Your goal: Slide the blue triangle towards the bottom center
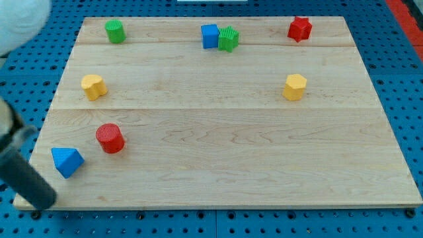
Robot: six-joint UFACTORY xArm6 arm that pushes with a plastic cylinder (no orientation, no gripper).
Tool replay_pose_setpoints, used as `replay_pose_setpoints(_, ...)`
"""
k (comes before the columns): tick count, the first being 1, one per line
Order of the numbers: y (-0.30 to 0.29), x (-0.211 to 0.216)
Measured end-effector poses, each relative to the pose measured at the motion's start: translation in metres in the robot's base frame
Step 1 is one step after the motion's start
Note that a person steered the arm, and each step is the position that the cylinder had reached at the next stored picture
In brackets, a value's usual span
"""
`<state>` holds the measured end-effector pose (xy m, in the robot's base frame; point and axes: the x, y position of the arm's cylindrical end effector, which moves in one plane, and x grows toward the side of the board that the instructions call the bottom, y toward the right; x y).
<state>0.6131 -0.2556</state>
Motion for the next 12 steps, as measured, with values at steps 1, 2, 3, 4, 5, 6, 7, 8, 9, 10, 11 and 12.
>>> replay_pose_setpoints(1,-0.032,-0.016)
replay_pose_setpoints(2,-0.031,-0.019)
replay_pose_setpoints(3,-0.019,-0.048)
replay_pose_setpoints(4,-0.019,-0.048)
replay_pose_setpoints(5,-0.002,-0.048)
replay_pose_setpoints(6,0.010,-0.048)
replay_pose_setpoints(7,0.013,-0.049)
replay_pose_setpoints(8,0.012,-0.063)
replay_pose_setpoints(9,0.012,-0.063)
replay_pose_setpoints(10,0.012,-0.068)
replay_pose_setpoints(11,0.012,-0.076)
replay_pose_setpoints(12,0.012,-0.077)
